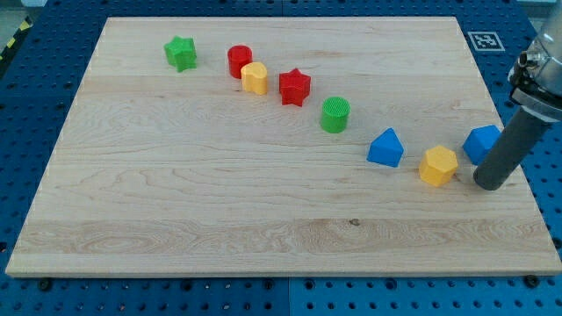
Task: Place the cube at the top of the green star
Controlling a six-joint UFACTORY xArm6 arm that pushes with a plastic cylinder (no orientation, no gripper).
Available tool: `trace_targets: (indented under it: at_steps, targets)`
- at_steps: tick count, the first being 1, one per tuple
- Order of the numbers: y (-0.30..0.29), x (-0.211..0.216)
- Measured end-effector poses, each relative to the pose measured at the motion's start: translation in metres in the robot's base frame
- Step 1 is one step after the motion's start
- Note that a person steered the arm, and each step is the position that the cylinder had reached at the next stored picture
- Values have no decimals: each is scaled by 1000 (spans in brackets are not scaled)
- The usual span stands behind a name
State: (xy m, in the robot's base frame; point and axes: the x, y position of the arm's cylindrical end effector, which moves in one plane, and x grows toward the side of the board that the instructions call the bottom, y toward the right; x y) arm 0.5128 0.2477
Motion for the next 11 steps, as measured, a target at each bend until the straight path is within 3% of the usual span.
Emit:
trace_targets:
  at_steps: [2,4,5,7,8,9,10,11]
  targets:
    - [-3,-106]
    - [23,-47]
    - [37,-94]
    - [-20,-204]
    - [-4,-171]
    - [35,-170]
    - [45,-222]
    - [7,-266]
